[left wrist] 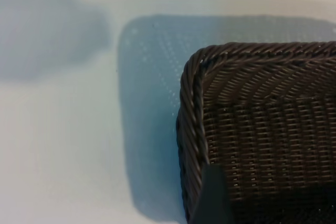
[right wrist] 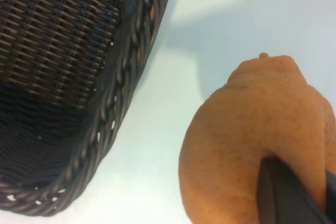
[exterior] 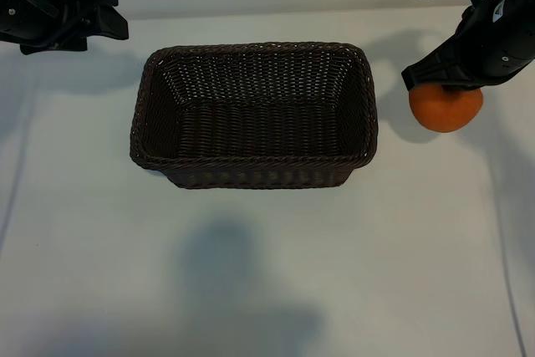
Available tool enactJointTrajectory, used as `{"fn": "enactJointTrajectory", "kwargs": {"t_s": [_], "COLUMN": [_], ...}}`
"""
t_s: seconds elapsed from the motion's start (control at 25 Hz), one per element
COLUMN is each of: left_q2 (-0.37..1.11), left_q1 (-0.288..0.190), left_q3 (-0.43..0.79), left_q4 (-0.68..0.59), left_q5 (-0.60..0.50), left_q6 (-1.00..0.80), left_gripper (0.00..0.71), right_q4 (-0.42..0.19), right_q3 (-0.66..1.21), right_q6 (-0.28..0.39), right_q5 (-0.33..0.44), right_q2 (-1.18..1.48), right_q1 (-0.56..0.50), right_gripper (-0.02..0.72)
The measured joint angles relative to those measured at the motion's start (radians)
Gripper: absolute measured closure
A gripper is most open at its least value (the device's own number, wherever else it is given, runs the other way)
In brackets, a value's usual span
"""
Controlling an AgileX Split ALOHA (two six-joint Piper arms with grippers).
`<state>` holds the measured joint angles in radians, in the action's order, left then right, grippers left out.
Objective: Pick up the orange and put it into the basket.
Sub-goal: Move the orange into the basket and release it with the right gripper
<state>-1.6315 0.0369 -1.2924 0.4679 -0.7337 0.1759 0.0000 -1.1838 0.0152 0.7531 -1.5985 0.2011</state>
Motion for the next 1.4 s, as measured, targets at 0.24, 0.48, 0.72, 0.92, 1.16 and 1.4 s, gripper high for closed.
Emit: {"fn": "enactJointTrajectory", "kwargs": {"t_s": [0.24, 0.48, 0.72, 0.92, 1.16, 1.4], "left_q2": [0.000, 0.000, 0.000, 0.000, 0.000, 0.000], "left_q1": [0.000, 0.000, 0.000, 0.000, 0.000, 0.000], "left_q3": [0.000, 0.000, 0.000, 0.000, 0.000, 0.000], "left_q4": [0.000, 0.000, 0.000, 0.001, 0.001, 0.002], "left_q5": [-0.001, -0.001, -0.001, -0.001, -0.003, -0.008], "left_q6": [0.002, 0.003, 0.003, 0.003, 0.003, 0.003], "left_gripper": [0.120, 0.120, 0.120, 0.120, 0.120, 0.120], "right_q4": [0.084, 0.204, 0.225, 0.228, 0.228, 0.231], "right_q3": [0.000, -0.013, -0.097, -0.165, -0.218, -0.283], "right_q6": [-0.015, -0.088, -0.104, -0.106, -0.134, -0.157], "right_q5": [-0.029, -0.053, -0.061, -0.071, -0.072, -0.072], "right_q2": [0.000, 0.000, -0.001, -0.065, -0.214, -0.325], "right_q1": [0.000, 0.029, 0.134, 0.210, 0.268, 0.279], "right_gripper": [0.655, 0.655, 0.655, 0.655, 0.655, 0.655]}}
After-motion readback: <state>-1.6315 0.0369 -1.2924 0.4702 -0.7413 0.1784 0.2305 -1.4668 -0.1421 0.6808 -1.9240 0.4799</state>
